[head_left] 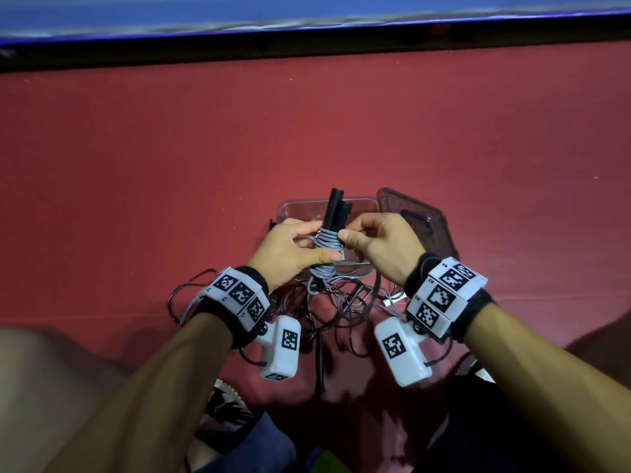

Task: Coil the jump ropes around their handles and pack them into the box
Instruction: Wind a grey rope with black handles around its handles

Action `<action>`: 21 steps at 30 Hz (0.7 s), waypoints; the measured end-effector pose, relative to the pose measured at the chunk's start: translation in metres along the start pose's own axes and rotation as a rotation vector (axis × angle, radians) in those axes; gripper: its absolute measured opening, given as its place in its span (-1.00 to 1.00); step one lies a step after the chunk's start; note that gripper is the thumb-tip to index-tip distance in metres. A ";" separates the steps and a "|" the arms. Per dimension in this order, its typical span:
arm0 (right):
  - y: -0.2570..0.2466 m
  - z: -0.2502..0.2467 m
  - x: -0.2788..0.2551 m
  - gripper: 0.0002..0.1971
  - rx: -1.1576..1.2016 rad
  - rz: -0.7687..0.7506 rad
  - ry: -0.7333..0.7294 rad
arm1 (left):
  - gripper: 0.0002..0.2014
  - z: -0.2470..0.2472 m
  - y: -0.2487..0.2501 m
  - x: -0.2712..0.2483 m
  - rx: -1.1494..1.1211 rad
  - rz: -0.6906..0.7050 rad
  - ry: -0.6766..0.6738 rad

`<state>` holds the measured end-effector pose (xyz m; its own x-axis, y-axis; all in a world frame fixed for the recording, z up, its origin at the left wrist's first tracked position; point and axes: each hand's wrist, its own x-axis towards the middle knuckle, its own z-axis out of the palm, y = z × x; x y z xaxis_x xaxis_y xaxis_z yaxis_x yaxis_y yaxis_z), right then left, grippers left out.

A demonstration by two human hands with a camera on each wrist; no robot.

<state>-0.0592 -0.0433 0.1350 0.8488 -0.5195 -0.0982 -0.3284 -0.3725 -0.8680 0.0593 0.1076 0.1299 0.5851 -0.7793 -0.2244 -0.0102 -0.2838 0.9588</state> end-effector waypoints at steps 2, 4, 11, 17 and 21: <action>0.000 0.000 0.000 -0.79 -0.010 -0.020 -0.007 | -0.32 0.000 -0.002 0.001 0.007 -0.004 0.006; -0.001 -0.001 -0.001 -0.79 -0.023 -0.051 -0.018 | -0.44 0.000 -0.002 0.000 -0.009 -0.003 0.008; -0.001 -0.010 0.001 -0.88 0.026 -0.075 -0.182 | -0.56 -0.005 -0.005 0.004 -0.098 -0.087 -0.012; -0.001 -0.006 0.000 -0.94 0.115 -0.049 -0.111 | -0.68 0.005 -0.004 -0.003 -0.131 -0.058 -0.100; 0.003 -0.001 0.000 -0.93 0.131 -0.075 -0.139 | -0.59 0.006 -0.001 -0.005 -0.143 -0.041 -0.041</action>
<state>-0.0605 -0.0452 0.1325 0.9209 -0.3794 -0.0896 -0.2134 -0.2982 -0.9304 0.0517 0.1082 0.1285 0.5487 -0.7918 -0.2684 0.1304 -0.2361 0.9629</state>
